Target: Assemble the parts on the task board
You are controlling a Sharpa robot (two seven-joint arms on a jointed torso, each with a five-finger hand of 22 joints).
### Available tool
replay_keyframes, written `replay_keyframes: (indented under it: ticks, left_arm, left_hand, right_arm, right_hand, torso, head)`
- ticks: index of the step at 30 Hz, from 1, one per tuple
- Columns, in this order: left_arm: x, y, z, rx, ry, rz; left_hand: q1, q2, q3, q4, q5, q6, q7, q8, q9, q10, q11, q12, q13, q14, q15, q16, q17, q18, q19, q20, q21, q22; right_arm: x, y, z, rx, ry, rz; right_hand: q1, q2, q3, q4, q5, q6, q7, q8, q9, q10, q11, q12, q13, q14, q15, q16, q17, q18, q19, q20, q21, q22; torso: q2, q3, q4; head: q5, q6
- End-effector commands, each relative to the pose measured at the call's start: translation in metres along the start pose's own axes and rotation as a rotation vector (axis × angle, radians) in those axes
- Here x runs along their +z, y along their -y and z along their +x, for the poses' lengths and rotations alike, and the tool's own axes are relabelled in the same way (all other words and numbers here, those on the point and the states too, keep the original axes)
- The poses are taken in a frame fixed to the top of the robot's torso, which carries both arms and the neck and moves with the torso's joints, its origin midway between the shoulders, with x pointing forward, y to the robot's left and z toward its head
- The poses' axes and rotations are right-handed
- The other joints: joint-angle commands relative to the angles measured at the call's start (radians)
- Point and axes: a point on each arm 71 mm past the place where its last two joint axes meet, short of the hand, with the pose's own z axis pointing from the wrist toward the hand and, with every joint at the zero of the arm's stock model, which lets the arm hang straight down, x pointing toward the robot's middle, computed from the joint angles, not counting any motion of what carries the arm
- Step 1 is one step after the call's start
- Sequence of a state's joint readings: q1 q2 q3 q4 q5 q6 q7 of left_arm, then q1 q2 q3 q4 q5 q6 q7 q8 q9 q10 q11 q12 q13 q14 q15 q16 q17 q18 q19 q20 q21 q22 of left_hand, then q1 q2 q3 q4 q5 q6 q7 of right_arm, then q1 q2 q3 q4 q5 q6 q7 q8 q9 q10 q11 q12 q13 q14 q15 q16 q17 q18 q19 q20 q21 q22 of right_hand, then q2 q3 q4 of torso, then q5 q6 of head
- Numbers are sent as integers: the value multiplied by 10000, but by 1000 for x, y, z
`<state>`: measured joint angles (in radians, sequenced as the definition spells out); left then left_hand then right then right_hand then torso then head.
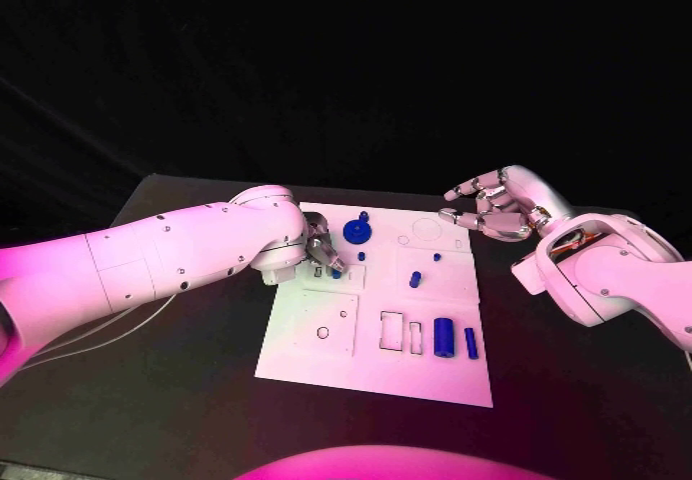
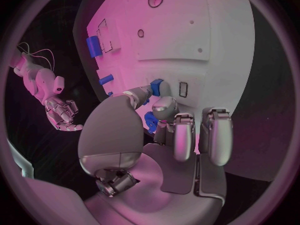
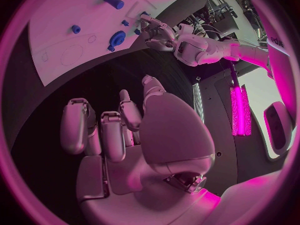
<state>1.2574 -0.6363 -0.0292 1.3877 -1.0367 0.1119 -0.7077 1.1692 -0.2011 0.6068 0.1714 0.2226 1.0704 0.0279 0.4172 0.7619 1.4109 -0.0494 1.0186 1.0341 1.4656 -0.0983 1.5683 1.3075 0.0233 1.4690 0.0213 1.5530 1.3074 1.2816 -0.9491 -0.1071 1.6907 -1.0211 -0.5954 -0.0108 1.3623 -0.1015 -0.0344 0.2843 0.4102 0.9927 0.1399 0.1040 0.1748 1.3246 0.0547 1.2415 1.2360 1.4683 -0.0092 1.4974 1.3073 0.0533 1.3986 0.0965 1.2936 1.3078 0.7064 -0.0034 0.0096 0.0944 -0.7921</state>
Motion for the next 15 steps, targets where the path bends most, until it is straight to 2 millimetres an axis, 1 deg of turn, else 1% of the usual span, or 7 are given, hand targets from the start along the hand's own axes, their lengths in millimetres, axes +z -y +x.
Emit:
replay_keyframes:
  ticks: [1,8,15]
  left_arm:
    - [1,3,6,98,-358,-140]
    - [1,3,6,128,-392,-142]
    - [1,1,7,185,-458,-157]
  left_hand:
    - [-10,121,760,-761,37,85,-134,-49,-16,-6,-46,-49,-11,1052,-53,25,2633,-160,823,-69,38,2338]
    - [-218,120,577,-672,21,111,-149,-60,30,3,-52,-43,-4,1052,-58,25,2633,-161,827,-80,41,2344]
    - [-663,20,-89,-401,13,221,-194,-117,85,15,-82,9,47,1052,-77,25,2633,-164,834,-96,44,2356]
  right_arm:
    - [0,-1,1,-24,-36,-95]
    - [0,-1,1,-26,-36,-93]
    - [0,0,0,-31,-23,-88]
  right_hand:
    - [-63,55,-43,25,55,9,-2,46,-16,-54,18,-44,-10,634,-56,-62,1038,189,-74,-28,-56,472]
    - [-63,55,-43,25,55,9,-2,46,-16,-54,18,-44,-10,634,-56,-62,1038,189,-74,-28,-56,472]
    - [-71,61,-52,18,67,8,-3,50,-18,-61,17,-54,-23,630,-57,-74,1018,195,-87,-28,-85,454]
  torso:
    - [0,-3,8]
    - [5,-4,6]
    - [-3,-6,10]
  head:
    - [-7,-10]
    - [-27,-30]
    - [-27,-43]
